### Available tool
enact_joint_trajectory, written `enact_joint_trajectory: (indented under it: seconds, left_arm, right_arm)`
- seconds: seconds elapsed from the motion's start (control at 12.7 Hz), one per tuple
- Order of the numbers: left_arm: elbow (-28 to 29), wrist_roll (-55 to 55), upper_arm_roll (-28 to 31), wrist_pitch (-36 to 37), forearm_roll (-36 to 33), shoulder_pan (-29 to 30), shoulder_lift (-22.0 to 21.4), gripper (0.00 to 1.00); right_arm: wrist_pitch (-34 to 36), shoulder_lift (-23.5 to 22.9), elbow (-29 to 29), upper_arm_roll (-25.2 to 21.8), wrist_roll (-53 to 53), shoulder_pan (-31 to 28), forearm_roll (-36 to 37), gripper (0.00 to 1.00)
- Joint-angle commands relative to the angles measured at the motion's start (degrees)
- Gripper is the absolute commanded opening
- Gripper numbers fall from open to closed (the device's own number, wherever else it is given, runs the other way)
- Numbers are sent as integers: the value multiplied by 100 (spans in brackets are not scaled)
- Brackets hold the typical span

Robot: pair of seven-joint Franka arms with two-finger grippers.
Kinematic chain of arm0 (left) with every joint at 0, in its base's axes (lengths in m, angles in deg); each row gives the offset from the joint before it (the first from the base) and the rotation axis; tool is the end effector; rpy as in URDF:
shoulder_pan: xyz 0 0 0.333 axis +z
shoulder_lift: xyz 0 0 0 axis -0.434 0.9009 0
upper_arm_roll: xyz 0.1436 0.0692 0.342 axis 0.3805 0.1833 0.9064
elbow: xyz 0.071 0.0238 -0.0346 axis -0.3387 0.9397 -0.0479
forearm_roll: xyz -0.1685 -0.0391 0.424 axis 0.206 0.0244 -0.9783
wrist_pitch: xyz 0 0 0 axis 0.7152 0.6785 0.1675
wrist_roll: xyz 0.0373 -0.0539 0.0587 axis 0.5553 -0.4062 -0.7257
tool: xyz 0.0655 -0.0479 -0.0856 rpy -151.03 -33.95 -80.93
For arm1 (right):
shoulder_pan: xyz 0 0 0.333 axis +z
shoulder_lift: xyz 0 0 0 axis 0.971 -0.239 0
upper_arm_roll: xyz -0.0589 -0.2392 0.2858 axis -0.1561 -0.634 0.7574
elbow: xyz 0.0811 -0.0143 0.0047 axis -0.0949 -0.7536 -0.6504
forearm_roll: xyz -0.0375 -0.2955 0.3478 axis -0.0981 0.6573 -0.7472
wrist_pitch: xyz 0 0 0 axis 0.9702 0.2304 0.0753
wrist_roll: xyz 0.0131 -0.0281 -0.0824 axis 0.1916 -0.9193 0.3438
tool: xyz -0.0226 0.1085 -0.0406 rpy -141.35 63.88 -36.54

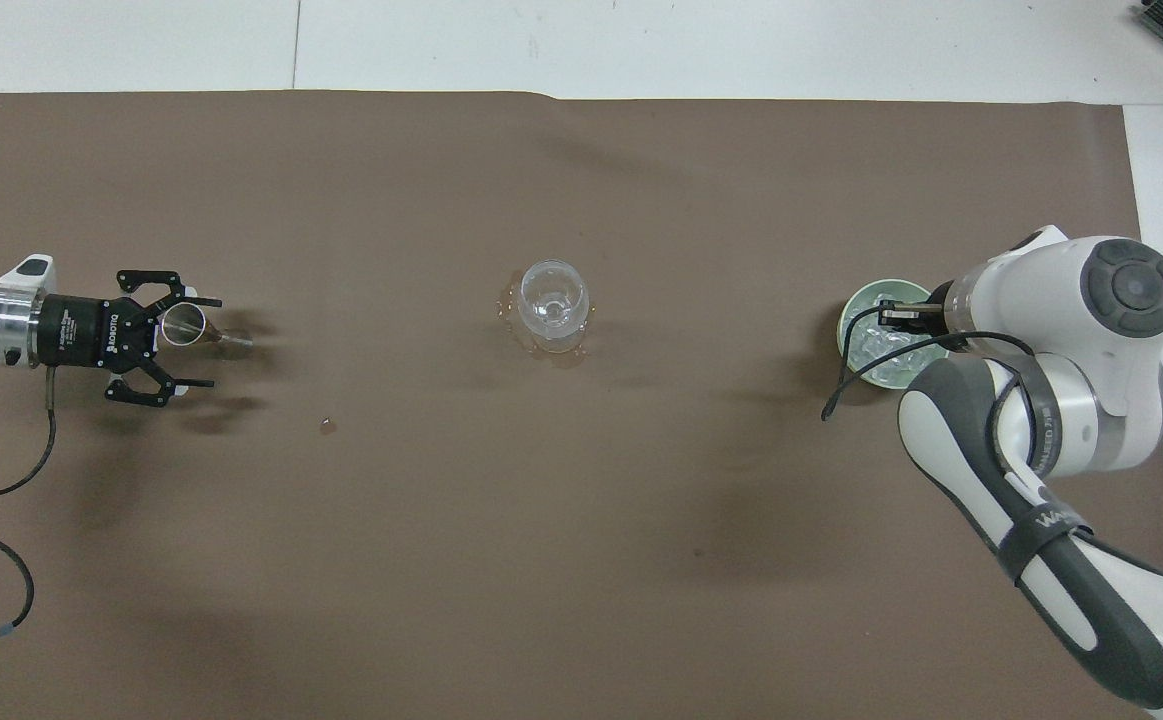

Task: Pour wine and add ice with both arms
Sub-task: 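Open the left gripper off the jigger while the right gripper holds the bowl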

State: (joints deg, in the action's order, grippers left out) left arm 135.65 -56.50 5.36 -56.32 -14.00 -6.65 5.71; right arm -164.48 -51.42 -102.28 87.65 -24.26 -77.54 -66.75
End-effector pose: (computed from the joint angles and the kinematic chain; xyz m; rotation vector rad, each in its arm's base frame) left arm 0.6833 0.1255 0.2795 1.7511 1.3227 -0.8977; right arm 0.6624 0.0129 0.3754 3.0883 -0.1972 0.2389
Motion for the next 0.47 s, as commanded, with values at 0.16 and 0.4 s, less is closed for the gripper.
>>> enact_joint_trajectory:
  seconds: [0.16,0.4]
  left_arm:
    - [-423,32,0,-163,-1108,-114,-493,100]
    - [-511,33,-52,-593,-1970,-368,-897,100]
  right_arm:
    - [392,519,85,47,-319,-22,63,0]
    - [822,879,216,143,-380,-22,2,0]
